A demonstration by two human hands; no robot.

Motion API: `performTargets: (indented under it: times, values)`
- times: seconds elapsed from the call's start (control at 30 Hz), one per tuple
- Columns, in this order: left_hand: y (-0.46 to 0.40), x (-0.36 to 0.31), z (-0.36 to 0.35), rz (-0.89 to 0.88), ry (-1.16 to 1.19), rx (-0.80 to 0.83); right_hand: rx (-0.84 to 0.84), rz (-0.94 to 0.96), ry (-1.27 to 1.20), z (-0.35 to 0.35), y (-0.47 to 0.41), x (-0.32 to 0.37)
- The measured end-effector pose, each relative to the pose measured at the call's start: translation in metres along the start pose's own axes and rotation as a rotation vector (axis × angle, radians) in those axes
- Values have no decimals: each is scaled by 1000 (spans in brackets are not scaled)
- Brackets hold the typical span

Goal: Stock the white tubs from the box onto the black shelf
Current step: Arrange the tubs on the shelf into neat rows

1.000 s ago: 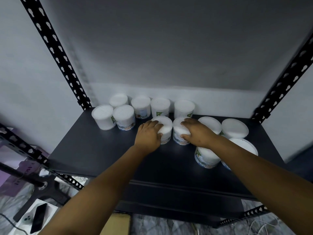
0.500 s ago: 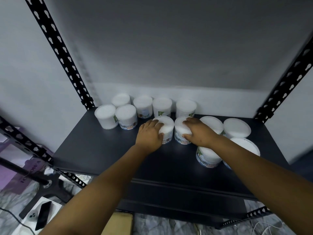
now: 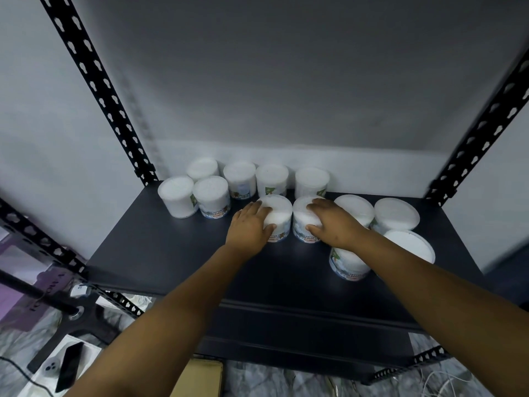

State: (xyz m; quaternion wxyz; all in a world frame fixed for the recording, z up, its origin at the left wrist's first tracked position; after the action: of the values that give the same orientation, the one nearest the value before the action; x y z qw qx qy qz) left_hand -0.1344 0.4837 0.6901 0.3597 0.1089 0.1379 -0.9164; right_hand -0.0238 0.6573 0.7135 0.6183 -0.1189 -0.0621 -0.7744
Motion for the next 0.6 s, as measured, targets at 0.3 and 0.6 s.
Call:
performTargets:
  times: [0.3,0.6]
  values:
    - [-3,7,-2,-35,63,10,-11,-12,-23,1,0,1]
    - [-2,8,0,-69,68,-12,-14,-28,-17,1,0,3]
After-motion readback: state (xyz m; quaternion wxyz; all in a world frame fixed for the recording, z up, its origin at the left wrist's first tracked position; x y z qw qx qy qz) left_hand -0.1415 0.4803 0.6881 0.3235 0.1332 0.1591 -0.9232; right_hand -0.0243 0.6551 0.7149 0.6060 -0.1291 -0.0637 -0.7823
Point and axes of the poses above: each hand's wrist, its own y-axis away from the middle knuckle, its own z-axis out of the back of the hand, x = y × z, the point moved 3 cm from there along -y, towards the middle knuckle, and after that the axes turned 3 degrees about -x, right-handed, at the moved point
